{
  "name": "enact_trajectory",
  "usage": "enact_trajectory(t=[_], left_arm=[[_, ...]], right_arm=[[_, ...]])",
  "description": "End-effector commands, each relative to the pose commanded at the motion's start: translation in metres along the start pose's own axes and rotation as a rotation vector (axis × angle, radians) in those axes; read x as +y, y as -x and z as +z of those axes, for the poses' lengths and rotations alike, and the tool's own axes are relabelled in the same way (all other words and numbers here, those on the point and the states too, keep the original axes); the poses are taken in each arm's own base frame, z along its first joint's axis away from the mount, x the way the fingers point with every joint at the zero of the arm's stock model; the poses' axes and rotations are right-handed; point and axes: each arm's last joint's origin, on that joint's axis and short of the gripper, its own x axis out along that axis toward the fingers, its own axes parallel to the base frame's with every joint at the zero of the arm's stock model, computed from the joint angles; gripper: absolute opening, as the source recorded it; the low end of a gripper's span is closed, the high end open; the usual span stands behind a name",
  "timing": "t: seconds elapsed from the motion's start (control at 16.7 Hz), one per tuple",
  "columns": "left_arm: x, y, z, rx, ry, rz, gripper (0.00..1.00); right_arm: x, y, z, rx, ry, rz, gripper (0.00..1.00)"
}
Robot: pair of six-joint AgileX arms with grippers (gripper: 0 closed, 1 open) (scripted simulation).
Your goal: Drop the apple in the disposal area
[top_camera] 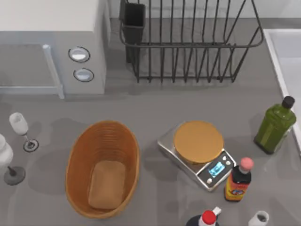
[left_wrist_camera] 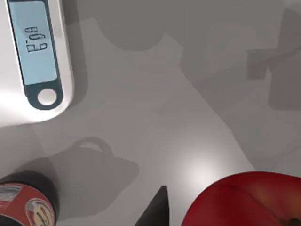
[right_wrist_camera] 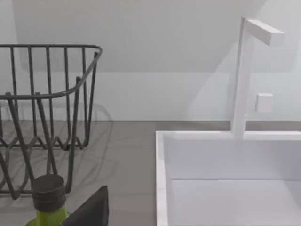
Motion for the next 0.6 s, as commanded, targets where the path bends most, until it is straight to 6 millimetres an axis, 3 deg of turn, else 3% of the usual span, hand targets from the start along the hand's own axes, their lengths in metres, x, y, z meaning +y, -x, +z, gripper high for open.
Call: enact_trajectory(t=[0.36,0.6], left_arm=[[0.002,0.0,0.0,-0.01,0.007,-0.003,0.0],[-0.009,0.002,0.02,0.011,0.043,0.031,0.0]], right_arm=[[0.0,0.0,0.0,0.0,0.0,0.0,1.0],[0.0,0.0,0.0,0.0,0.0,0.0,1.0]])
